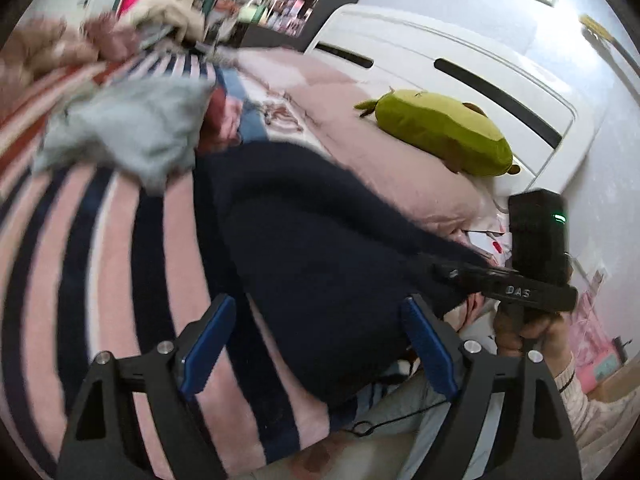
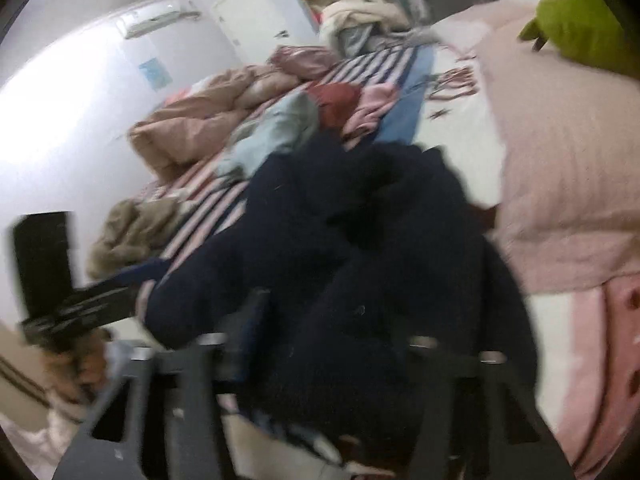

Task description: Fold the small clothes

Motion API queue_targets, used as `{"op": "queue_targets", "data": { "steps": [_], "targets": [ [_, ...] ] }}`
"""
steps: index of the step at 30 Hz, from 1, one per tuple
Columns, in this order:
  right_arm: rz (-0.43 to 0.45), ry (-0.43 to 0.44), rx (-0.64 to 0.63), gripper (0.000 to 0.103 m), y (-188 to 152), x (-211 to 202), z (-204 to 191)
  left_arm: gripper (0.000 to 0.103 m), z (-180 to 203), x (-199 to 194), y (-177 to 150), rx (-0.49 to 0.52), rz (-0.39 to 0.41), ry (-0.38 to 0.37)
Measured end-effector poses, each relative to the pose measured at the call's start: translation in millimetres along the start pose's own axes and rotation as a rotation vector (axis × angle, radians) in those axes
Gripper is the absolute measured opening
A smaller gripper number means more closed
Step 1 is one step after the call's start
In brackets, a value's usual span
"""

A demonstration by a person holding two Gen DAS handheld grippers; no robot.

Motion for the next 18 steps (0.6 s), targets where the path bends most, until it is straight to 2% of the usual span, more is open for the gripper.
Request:
{"op": "queue_targets", "data": {
  "steps": [2, 3, 7, 10, 13, 15, 17, 18],
  "targets": [
    [0.04, -0.084, -0.055, 0.012, -2, -12, -2, 0.084, -1, 3, -3, -0.04, 0.014, -0.062],
    [0.058, -0.107, -0.062, 0.011, -2, -18, -2, 0.084, 1, 3, -2, -0.039, 0.021, -0.07],
    [0.151, -0.168, -0.056, 0.01, 12, -54, 6, 0.084, 16, 2, 7, 0.016, 0.033, -0.091],
    [0.18, -0.208, -0.054, 0.01, 20, -81, 17, 0.084, 27, 7, 17, 0.023, 0.037, -0.132],
    [0.146, -0.258, -0.037, 0.011, 15, -87, 36, 0.084, 32, 19, 24, 0.012, 0.031, -0.168],
    [0.044, -0.249, 0.011, 0.012, -2, -70, 57, 0.085, 33, 27, 26, 0.001, 0.017, -0.187],
    [-0.024, -0.234, 0.058, 0.018, -16, -51, 73, 0.085, 29, 40, 25, -0.018, -0.014, -0.178],
    [-0.022, -0.233, 0.069, 0.024, -19, -48, 76, 0.085, 26, 47, 25, -0.031, -0.033, -0.162]
  ]
}}
Point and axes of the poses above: each gripper's, at about its wrist camera, not at the fingertips, and x roughly the way its jaws point, z to its right, y to its top, the point moved 4 cm from there along x, roughly the way its jaws point, and after that the axes turned 6 degrees about x, right-handed, at the moved point
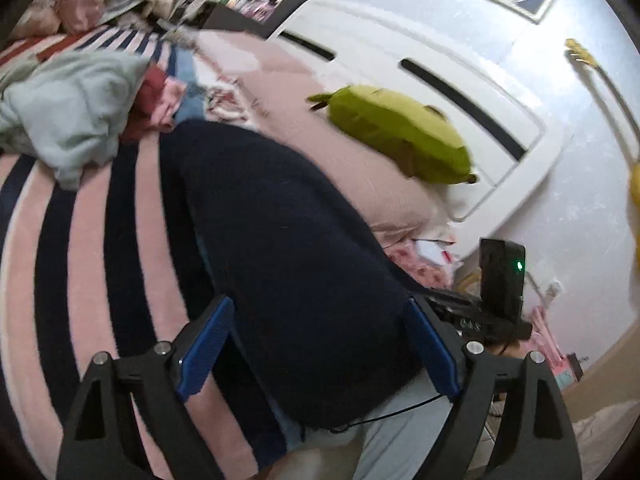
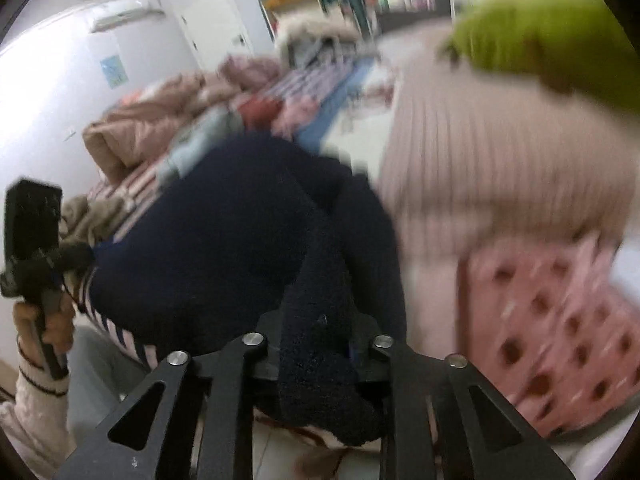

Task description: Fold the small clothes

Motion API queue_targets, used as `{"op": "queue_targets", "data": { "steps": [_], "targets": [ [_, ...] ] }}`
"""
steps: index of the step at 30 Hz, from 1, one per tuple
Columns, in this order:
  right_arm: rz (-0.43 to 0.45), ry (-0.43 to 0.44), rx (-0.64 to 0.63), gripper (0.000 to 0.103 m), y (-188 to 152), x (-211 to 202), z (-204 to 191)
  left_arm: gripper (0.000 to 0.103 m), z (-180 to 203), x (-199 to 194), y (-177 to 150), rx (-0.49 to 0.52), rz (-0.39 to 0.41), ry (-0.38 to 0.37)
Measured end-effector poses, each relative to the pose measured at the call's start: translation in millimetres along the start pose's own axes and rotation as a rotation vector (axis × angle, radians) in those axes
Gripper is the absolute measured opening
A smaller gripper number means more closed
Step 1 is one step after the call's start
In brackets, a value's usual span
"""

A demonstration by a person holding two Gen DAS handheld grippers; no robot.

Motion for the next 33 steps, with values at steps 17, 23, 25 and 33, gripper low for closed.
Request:
{"op": "queue_targets", "data": {
  "steps": [17, 23, 25, 33],
  "targets": [
    [-0.06, 0.297, 0.194, 0.033, 3, 17, 14, 0.043, -19, 4, -11, -0.118, -0.036, -0.069],
    [-0.141, 0.441, 0.098, 0.033, -12, 20, -53, 0.042, -34, -49, -39, -0.136, -0.039, -0.051],
    [-0.189, 0.47, 0.069, 0.033, -22, 26, -74, 0.042, -41, -68, -49, -0.14, -0.039, -0.04],
    [-0.248, 0.408, 0.037, 0.07, -15, 36, -79, 0.055, -56, -88, -61, -0.123, -0.073, -0.011]
  ]
}}
Point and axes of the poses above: each gripper's, at about its wrist camera, not at the fingertips, and x roughly the way its jaws point, z to its right, y to its top, the point moved 4 cm from there along x, roughly the way its jaws point, and after that the axes turned 6 degrees about x, right-handed, at the moved point
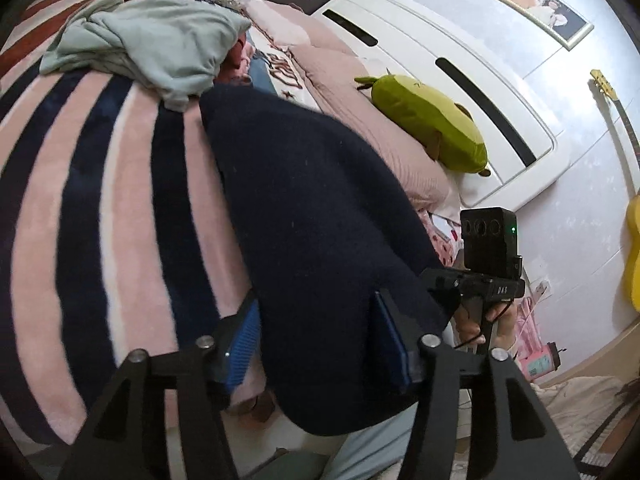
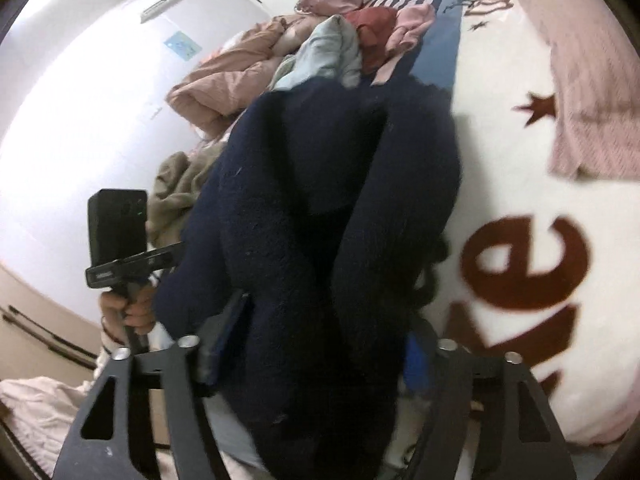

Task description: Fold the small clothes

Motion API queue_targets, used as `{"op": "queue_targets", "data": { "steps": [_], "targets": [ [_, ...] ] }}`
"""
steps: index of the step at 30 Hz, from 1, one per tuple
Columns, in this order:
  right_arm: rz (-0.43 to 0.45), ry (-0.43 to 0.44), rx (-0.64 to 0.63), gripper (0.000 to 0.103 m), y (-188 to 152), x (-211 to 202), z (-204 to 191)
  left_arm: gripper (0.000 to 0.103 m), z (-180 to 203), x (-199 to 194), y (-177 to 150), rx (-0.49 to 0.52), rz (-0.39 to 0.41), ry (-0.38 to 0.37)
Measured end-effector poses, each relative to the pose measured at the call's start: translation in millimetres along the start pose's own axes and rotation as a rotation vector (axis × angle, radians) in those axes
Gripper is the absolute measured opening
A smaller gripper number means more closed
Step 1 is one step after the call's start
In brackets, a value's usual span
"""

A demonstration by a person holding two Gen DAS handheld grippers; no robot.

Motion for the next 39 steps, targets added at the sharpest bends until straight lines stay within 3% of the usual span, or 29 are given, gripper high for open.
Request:
{"op": "queue_targets", "data": {
  "steps": [3, 6, 7, 8, 10, 11, 13, 15, 16, 18, 19, 22, 28, 31, 34, 37, 39],
  "targets": [
    [0.068, -0.033, 0.021, 0.079, 13, -26, 14, 0.07, -1, -14, 17, 0.028, 0.047, 0.015],
    [0.139, -0.046, 0.012, 0.078, 30, -45, 18, 0.07, 0, -20, 33, 0.049, 0.069, 0.035],
    [0.16, -0.043, -0.002, 0.069, 37, -47, 15, 0.07, -1, -20, 36, 0.053, 0.07, 0.033],
    [0.173, -0.038, -0.017, 0.05, 43, -47, 11, 0.07, -1, -18, 38, 0.054, 0.068, 0.032],
    [0.155, -0.022, -0.045, 0.032, 58, -34, 1, 0.07, -3, -12, 39, 0.048, 0.057, 0.032],
    [0.128, -0.019, -0.059, 0.031, 62, -23, -3, 0.07, -4, -7, 38, 0.047, 0.047, 0.031],
    [0.067, -0.014, -0.068, 0.031, 67, -3, -7, 0.07, -4, 1, 36, 0.044, 0.035, 0.029],
    [-0.002, -0.021, -0.029, 0.046, 68, 18, 0, 0.07, -3, 8, 32, 0.037, 0.024, 0.018],
    [-0.014, -0.013, -0.015, 0.065, 69, 24, 2, 0.07, -3, 12, 30, 0.036, 0.02, 0.019],
    [-0.037, 0.02, -0.015, 0.066, 67, 34, 2, 0.07, -4, 17, 28, 0.035, 0.006, 0.031],
    [-0.04, 0.034, -0.021, 0.061, 66, 37, 0, 0.07, -4, 20, 27, 0.035, -0.001, 0.036],
    [0.0, 0.019, -0.068, 0.008, 67, 35, -5, 0.071, -7, 26, 24, 0.025, -0.015, 0.035],
    [0.146, -0.17, -0.163, 0.005, 89, 8, -12, 0.071, -9, 27, 21, 0.034, -0.019, 0.037],
    [0.163, -0.223, -0.179, 0.005, 100, 5, -8, 0.071, -9, 28, 19, 0.032, -0.02, 0.021],
    [0.17, -0.337, -0.248, 0.004, 103, 14, -3, 0.071, -7, 29, 19, 0.035, -0.023, 0.018],
    [0.079, -0.296, -0.172, 0.006, 99, 32, 15, 0.072, -7, 30, 18, 0.033, -0.028, 0.025],
    [0.086, -0.282, -0.132, 0.017, 97, 25, 20, 0.072, -5, 26, 19, 0.035, -0.029, 0.023]
  ]
}}
Point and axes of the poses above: each gripper's, at about its wrist camera, not at the fingertips, and x roughly the way its jaws point, z to its right, y to its top, the point moved 4 cm from there along x, roughly the way its jaws point, and after that the axes turned 6 degrees about x, right-handed, at the moved point
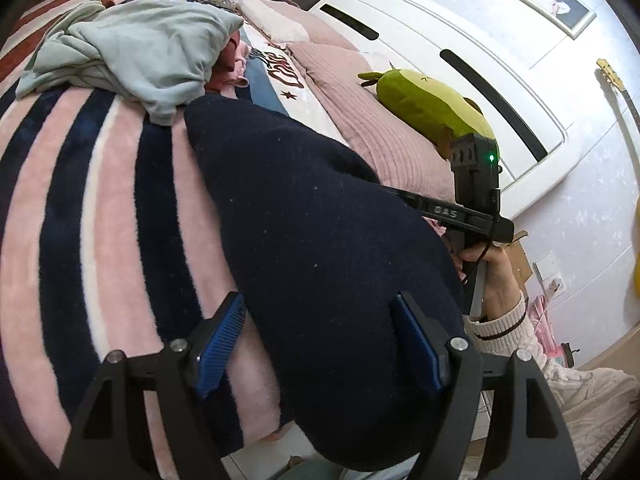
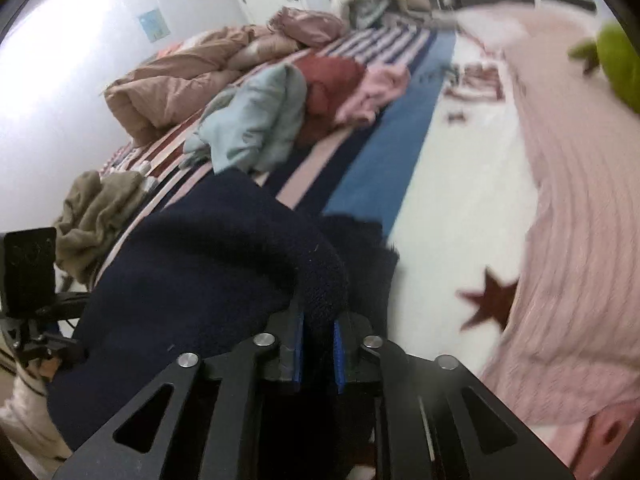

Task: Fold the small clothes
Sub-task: 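Lift the folded sweater bundle off the blanket with both tools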

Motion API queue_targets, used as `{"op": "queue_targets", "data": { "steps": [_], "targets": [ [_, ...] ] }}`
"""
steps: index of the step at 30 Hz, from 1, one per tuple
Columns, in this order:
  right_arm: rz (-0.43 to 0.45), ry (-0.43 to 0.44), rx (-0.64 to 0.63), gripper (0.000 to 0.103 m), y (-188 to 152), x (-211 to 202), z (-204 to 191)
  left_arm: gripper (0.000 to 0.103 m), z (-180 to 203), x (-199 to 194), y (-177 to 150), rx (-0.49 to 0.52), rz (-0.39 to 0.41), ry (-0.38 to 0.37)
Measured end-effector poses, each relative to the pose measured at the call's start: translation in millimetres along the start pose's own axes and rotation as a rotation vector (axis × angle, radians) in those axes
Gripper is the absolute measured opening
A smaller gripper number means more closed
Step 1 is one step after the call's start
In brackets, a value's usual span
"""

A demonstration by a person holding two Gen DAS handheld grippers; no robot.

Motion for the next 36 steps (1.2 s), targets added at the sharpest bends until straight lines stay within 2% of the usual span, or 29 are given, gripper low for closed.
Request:
{"op": "queue_targets", "data": {
  "steps": [1, 2, 4, 6, 7, 8, 9, 13, 15, 17, 18, 20, 21, 22, 23, 24, 28, 31, 36],
  "targets": [
    [0.012, 0.0, 0.025, 0.037, -1, -7, 4, 0.072, 1, -2, 1, 0.004, 0.003, -0.003],
    [0.03, 0.013, 0.059, 0.052, -3, -18, 9, 0.072, 1, -7, 3, 0.008, 0.012, -0.01],
    [0.056, 0.062, 0.117, 0.056, -6, -37, 19, 0.072, -2, -12, 8, -0.002, 0.025, -0.015],
    [0.077, 0.122, 0.18, 0.07, -12, -51, 27, 0.072, -8, -17, 14, -0.009, 0.032, 0.008],
    [0.073, 0.172, 0.211, 0.081, -17, -56, 30, 0.072, -10, -17, 17, -0.013, 0.032, 0.006],
    [0.049, 0.229, 0.245, 0.086, -21, -57, 33, 0.072, -12, -16, 20, -0.022, 0.029, -0.008],
    [0.006, 0.275, 0.276, 0.086, -27, -54, 35, 0.072, -14, -14, 22, -0.035, 0.026, -0.028],
    [-0.188, 0.337, 0.277, 0.089, -49, -27, 26, 0.072, -20, 7, 30, -0.066, -0.022, -0.059],
    [-0.23, 0.364, 0.303, 0.089, -55, -13, 24, 0.072, -20, 18, 31, -0.069, -0.051, -0.056],
    [-0.228, 0.364, 0.284, 0.087, -55, -4, 21, 0.064, -22, 27, 32, -0.061, -0.064, -0.041],
    [-0.23, 0.362, 0.265, 0.084, -54, 1, 19, 0.057, -22, 29, 32, -0.066, -0.064, -0.044],
    [-0.246, 0.395, 0.28, 0.068, -52, 8, 17, 0.047, -24, 33, 32, -0.082, -0.067, -0.048],
    [-0.256, 0.421, 0.287, 0.065, -51, 11, 15, 0.04, -24, 34, 32, -0.079, -0.069, -0.047],
    [-0.261, 0.444, 0.289, 0.057, -50, 13, 13, 0.036, -23, 34, 33, -0.072, -0.069, -0.043],
    [-0.259, 0.472, 0.29, 0.048, -49, 14, 8, 0.034, -21, 33, 34, -0.067, -0.064, -0.043],
    [-0.253, 0.486, 0.284, 0.044, -46, 15, 6, 0.032, -18, 31, 35, -0.059, -0.056, -0.046],
    [-0.177, 0.486, 0.209, 0.032, -38, 6, -12, 0.03, -8, 13, 39, -0.03, -0.009, -0.046],
    [-0.109, 0.545, 0.203, 0.023, -24, -9, -24, 0.029, 2, -6, 45, 0.006, 0.027, -0.042],
    [-0.082, 0.561, 0.118, 0.022, -2, -8, -71, 0.029, 11, -53, 60, 0.072, 0.097, 0.04]
  ]
}}
Point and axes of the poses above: each gripper's, at about its wrist camera, not at the fingertips, and x roughly the way its jaws point, z to its right, y to its top, the point moved 4 cm from there along x, roughly the way its jaws point, and after that the axes turned 6 degrees about x, right-handed, at the moved point
